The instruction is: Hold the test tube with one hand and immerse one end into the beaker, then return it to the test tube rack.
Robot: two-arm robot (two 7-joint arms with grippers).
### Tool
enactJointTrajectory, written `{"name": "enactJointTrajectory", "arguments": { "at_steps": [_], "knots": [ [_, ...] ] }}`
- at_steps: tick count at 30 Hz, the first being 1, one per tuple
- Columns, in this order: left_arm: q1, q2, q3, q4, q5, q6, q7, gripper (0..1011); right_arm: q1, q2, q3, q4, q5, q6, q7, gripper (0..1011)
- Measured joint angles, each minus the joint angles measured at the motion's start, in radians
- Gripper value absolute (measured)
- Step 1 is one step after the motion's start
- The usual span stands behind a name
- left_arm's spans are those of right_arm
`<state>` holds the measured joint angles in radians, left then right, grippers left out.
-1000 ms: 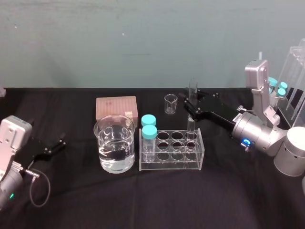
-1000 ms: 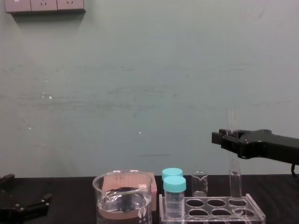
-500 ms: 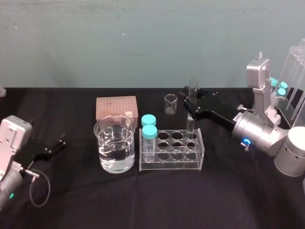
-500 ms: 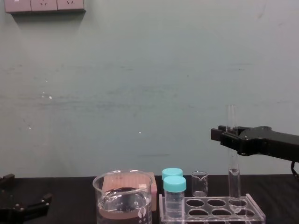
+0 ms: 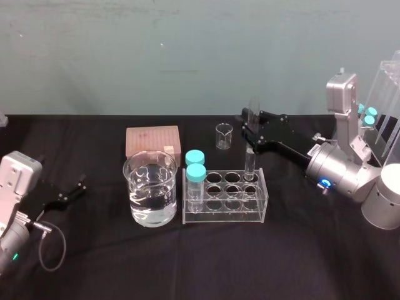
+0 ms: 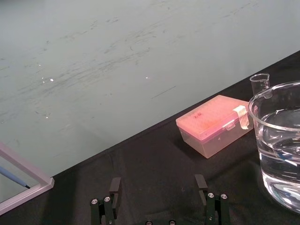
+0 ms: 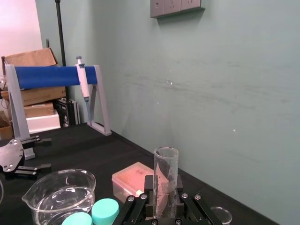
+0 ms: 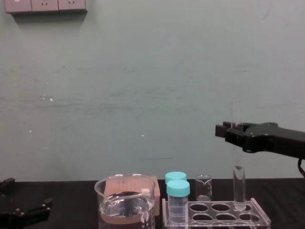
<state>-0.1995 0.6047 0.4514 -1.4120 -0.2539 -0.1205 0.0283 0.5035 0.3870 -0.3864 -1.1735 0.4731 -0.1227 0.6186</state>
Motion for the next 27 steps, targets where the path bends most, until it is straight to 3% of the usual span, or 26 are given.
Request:
{"name": "enactJointTrajectory", "arguments": {
  "at_steps": [27],
  "knots": [
    [0.000,0.000,0.000,0.000,0.000,0.000,0.000,1000,-0.027,0.035,0.035,-0.114,0.024,-0.013,-0.020,241]
  ]
}}
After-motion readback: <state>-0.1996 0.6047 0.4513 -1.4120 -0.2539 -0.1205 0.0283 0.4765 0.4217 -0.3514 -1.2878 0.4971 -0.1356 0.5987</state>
